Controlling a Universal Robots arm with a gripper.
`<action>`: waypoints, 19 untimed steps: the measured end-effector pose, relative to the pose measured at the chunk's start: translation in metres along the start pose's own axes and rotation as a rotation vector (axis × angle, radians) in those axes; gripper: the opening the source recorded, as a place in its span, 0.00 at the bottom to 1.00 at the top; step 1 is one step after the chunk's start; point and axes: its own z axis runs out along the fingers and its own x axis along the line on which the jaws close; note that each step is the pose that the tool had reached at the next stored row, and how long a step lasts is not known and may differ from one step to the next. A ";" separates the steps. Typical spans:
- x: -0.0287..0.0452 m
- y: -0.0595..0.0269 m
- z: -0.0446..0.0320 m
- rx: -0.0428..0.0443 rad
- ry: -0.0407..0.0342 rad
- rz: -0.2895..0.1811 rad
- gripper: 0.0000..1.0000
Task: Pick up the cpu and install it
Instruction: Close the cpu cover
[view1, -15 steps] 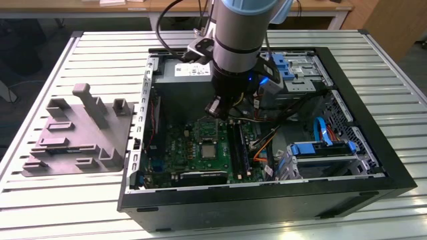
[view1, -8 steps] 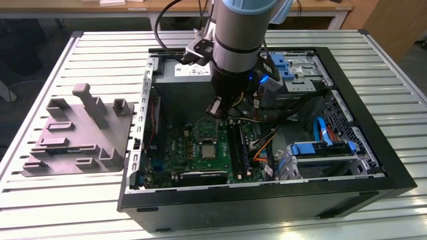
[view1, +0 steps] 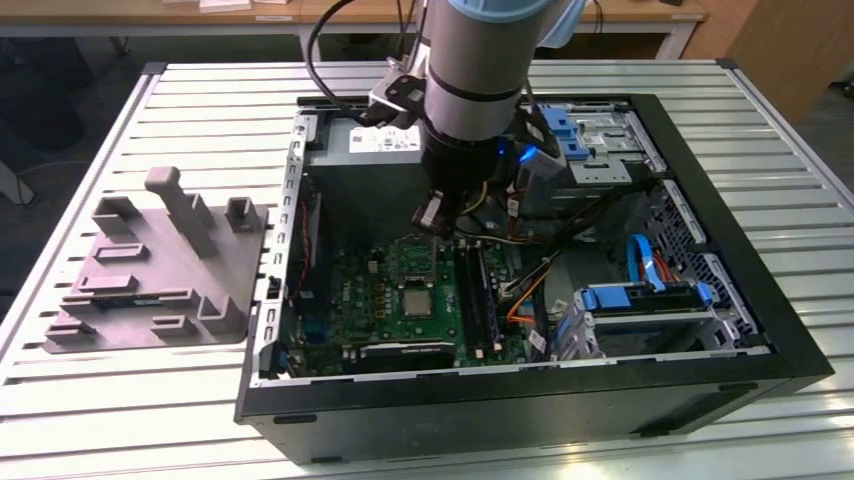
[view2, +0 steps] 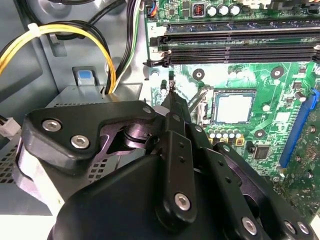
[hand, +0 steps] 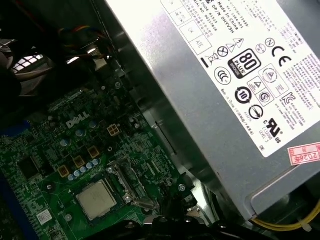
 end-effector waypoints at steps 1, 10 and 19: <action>0.0000 0.0001 -0.0001 -0.0002 -0.0002 -0.002 0.11; 0.0005 0.0008 -0.0006 -0.0020 0.0054 -0.062 0.11; 0.0004 0.0011 -0.0036 -0.0023 0.0060 -0.068 0.11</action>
